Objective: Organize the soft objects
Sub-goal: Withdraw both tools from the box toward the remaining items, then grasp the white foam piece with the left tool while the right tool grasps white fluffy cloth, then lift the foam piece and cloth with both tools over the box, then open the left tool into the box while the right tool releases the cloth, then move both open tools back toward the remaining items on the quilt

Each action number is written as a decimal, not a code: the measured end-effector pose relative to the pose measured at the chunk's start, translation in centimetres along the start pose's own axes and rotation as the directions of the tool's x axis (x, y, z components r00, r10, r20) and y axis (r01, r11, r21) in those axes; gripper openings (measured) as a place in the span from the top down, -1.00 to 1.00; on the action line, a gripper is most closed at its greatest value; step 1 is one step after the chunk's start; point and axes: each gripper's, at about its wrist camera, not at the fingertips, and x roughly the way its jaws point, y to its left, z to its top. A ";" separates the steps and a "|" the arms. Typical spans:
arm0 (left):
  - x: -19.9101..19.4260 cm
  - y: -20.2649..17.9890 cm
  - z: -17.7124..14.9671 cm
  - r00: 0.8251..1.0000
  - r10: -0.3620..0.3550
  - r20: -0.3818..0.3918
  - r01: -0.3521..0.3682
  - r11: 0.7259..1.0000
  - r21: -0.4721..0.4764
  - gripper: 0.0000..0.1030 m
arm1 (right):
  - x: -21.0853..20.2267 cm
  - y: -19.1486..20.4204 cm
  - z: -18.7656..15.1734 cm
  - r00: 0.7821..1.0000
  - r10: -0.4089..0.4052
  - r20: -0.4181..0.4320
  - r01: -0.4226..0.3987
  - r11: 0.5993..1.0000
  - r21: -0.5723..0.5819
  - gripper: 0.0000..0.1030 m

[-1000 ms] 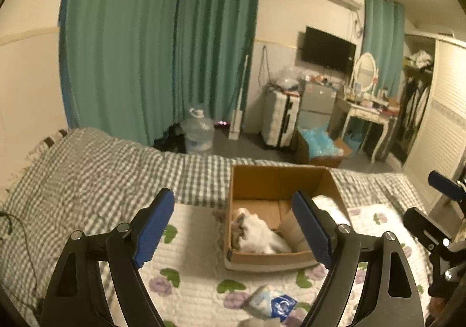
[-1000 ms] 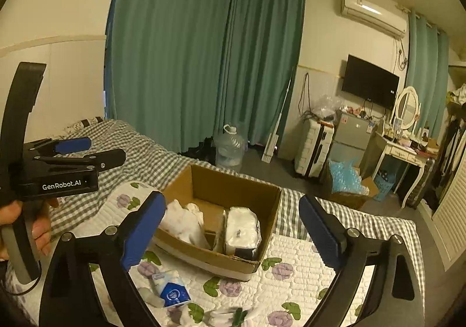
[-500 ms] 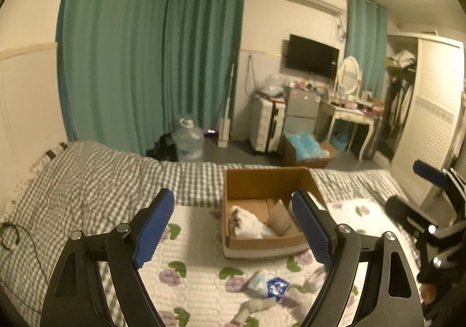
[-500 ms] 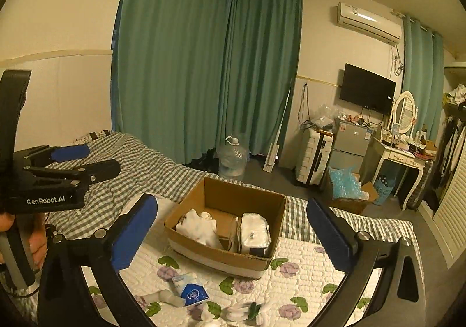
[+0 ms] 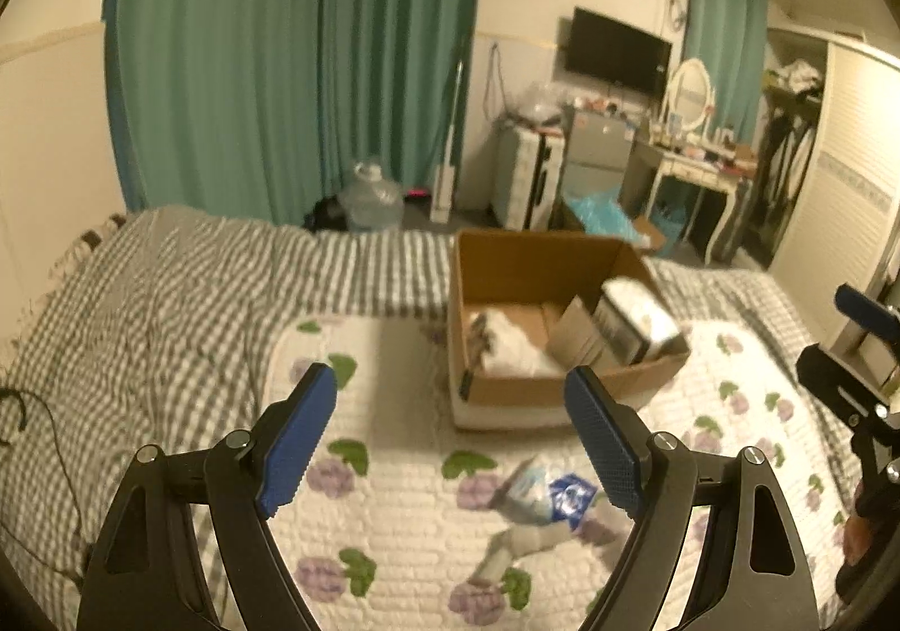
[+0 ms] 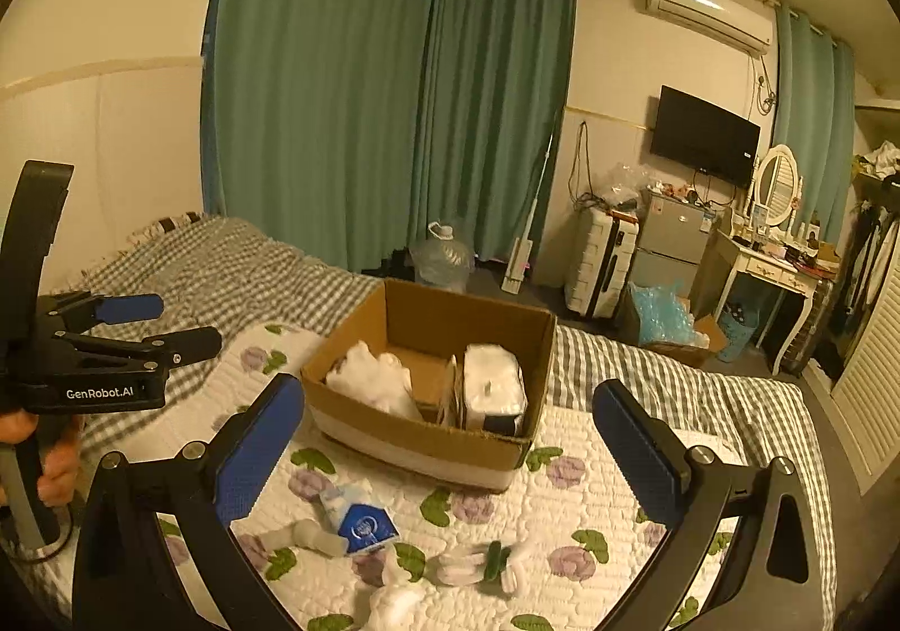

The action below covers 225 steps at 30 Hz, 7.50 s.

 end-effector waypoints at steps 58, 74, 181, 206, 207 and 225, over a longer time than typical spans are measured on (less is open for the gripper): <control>10.8 -4.2 -15.2 0.935 -0.027 -0.354 0.107 0.972 0.210 0.51 | 10.8 1.5 -17.1 0.839 0.268 -0.474 -0.249 0.963 0.104 0.52; 4.0 -2.1 -8.6 0.988 -0.044 -0.146 0.068 0.984 0.163 0.51 | 3.6 2.2 -8.9 0.953 0.188 -0.239 -0.190 0.982 0.011 0.55; -2.3 0.0 5.4 0.962 0.168 0.215 -0.152 0.984 -0.087 -0.69 | 0.7 -3.3 4.7 0.995 0.026 0.092 -0.027 1.000 0.001 -1.00; -2.3 -0.9 0.7 0.971 0.194 0.138 -0.184 0.980 -0.080 -0.83 | 0.3 -3.0 1.4 0.997 0.044 0.065 -0.045 0.999 0.021 -1.00; -2.1 -0.9 0.6 0.972 0.192 0.135 -0.182 0.980 -0.081 -0.83 | 0.4 -3.0 1.2 0.997 0.042 0.062 -0.043 0.999 0.021 -1.00; 5.0 -2.8 -3.5 0.991 0.134 0.026 -0.132 0.989 -0.058 -0.83 | 5.9 -5.2 -6.5 0.995 0.039 -0.088 -0.033 0.997 0.066 -1.00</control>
